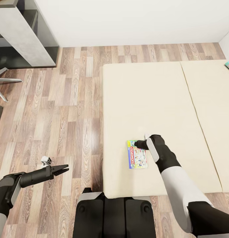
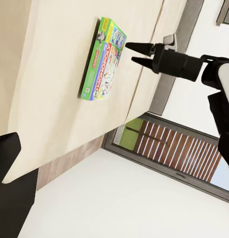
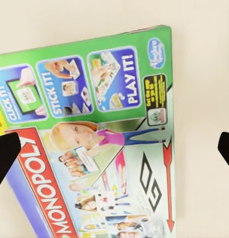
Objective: Put all the toys in the child's room - the three board games (two on the bed and one on the table), the two jigsaw puzzles on the table, and the tennis ball on the table - inside the toy box on the table in the child's room.
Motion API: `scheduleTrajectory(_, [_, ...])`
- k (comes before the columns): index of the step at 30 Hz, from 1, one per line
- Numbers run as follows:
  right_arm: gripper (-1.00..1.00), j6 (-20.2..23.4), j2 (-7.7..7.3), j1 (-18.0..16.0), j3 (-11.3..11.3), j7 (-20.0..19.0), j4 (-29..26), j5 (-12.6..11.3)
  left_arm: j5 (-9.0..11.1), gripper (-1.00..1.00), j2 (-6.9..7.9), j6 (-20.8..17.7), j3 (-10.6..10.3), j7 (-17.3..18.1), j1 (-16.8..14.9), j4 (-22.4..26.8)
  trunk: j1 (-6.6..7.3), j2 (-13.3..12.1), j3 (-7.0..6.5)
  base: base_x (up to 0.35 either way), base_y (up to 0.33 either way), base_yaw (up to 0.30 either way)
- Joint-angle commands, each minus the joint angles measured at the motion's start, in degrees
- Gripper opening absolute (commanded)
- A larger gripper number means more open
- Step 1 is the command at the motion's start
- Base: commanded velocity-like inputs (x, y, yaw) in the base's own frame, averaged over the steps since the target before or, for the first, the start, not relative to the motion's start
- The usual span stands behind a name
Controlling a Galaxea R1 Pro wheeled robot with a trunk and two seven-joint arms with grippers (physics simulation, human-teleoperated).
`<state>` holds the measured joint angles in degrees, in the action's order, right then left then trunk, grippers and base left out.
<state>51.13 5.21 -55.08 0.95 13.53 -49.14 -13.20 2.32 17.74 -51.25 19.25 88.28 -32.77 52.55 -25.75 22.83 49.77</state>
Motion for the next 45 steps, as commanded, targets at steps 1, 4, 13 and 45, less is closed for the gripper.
scheduleTrajectory(1, [1.0,0.0,-0.01,0.0,0.1,0.6,0.4,-0.6,0.0,1.0,0.01,-0.6,0.0,0.2,0.0,0.0,-0.03,0.1,0.06,0.0,0.0,0.0])
scheduleTrajectory(4, [1.0,-0.7,-0.02,0.1,0.1,0.5,1.8,-0.7,0.0,1.0,0.01,-0.6,0.0,0.2,0.0,0.0,-0.03,0.1,0.06,0.0,0.0,0.0])
scheduleTrajectory(13, [1.0,-5.9,-0.02,0.2,0.2,0.1,6.7,-1.0,0.0,1.0,0.01,-0.6,0.0,0.2,0.0,0.0,-0.03,0.1,0.06,0.0,0.0,0.0])
scheduleTrajectory(45, [1.0,-10.9,-0.46,0.7,0.6,-7.3,10.1,-0.2,0.0,1.0,0.01,-0.6,0.0,0.2,0.0,0.0,-0.03,0.1,0.06,0.0,0.0,0.0])
